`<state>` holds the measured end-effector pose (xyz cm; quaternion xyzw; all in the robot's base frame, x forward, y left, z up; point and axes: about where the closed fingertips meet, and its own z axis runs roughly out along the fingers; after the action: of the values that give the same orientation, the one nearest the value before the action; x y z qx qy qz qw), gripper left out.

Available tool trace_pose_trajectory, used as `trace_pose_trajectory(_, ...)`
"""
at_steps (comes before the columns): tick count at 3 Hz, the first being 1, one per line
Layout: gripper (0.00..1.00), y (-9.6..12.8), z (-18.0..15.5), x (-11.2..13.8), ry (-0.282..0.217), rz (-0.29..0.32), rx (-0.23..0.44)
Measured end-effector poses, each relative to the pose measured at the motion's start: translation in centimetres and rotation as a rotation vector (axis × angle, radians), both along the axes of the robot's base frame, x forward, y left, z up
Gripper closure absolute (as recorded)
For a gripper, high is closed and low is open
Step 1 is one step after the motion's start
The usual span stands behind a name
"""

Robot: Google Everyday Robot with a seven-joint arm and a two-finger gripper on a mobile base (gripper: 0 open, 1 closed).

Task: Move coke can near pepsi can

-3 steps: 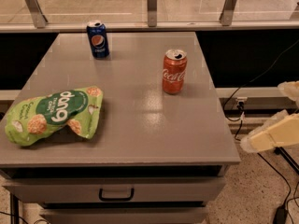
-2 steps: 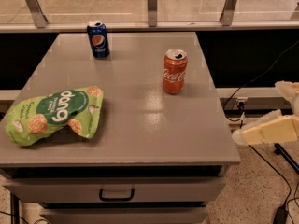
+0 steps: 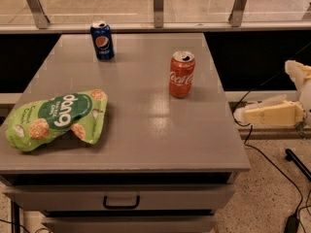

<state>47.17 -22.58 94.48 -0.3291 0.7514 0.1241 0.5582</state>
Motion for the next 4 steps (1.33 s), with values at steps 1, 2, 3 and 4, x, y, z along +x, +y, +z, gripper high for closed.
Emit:
trace_pose_trajectory(1,0.00,0.0,0.0,0.0,0.001,0.000,0.000)
trace_pose_trajectory(2,0.00,1.2,-0.3,0.8,-0.011,-0.004,0.038)
trace_pose_trajectory(3,0.00,3.8,-1.0,3.1,-0.037,0.033,0.100)
trace_pose_trajectory(4,0.00,5.9,-2.1,5.4,-0.044,0.070,0.156)
